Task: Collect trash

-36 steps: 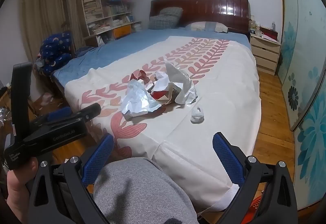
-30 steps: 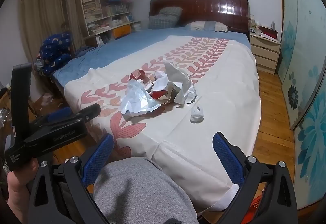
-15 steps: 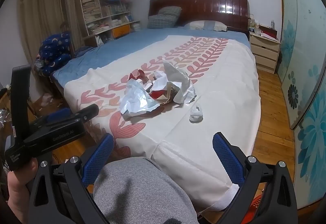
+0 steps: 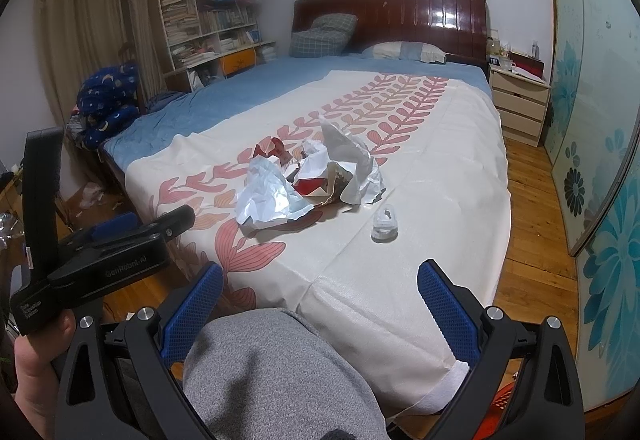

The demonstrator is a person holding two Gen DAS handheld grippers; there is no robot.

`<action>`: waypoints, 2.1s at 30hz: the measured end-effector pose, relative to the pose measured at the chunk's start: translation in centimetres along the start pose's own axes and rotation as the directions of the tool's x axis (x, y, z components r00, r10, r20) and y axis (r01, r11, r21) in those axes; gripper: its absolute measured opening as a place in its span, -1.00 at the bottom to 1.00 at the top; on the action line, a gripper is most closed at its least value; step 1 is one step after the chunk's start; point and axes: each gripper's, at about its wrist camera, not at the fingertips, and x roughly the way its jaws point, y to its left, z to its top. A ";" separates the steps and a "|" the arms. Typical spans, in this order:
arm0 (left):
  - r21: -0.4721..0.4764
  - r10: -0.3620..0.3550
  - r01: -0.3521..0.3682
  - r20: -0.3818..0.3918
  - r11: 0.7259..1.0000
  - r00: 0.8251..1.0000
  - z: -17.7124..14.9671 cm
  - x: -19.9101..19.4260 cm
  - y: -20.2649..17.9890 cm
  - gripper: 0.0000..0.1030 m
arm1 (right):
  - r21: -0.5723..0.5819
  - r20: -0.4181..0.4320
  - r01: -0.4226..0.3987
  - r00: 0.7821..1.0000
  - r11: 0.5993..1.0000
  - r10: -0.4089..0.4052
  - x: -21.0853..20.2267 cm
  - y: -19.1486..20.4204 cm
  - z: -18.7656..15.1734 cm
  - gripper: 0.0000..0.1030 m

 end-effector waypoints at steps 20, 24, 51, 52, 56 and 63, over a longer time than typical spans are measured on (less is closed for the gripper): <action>0.009 0.005 -0.005 -0.002 1.000 1.000 0.0 0.1 -0.3 0.88 | 0.004 -0.003 0.004 1.000 1.000 -0.004 0.2 0.1 -0.1 0.87; 0.007 0.005 -0.005 -0.004 1.000 1.000 0.0 0.1 -0.3 0.88 | 0.008 -0.008 -0.001 1.000 1.000 0.002 0.1 0.0 -0.1 0.87; -0.087 -0.117 0.113 -0.038 0.990 0.992 0.5 2.5 0.1 0.88 | 0.119 -0.007 -0.066 0.998 0.991 0.067 2.6 -7.4 1.6 0.79; -0.066 -0.122 0.119 -0.045 0.991 0.992 0.7 2.9 -0.3 0.88 | 0.126 -0.018 -0.063 0.998 0.990 0.066 3.1 -7.8 1.5 0.79; 0.056 -0.102 0.108 -0.094 0.993 0.990 1.5 5.7 -2.5 0.88 | 0.148 -0.054 -0.067 0.996 0.987 0.075 4.8 -8.4 1.3 0.78; 0.042 -0.114 0.128 -0.254 0.991 0.960 2.2 12.6 -3.7 0.87 | 0.179 -0.088 -0.063 0.993 0.982 0.080 7.0 -9.2 1.1 0.78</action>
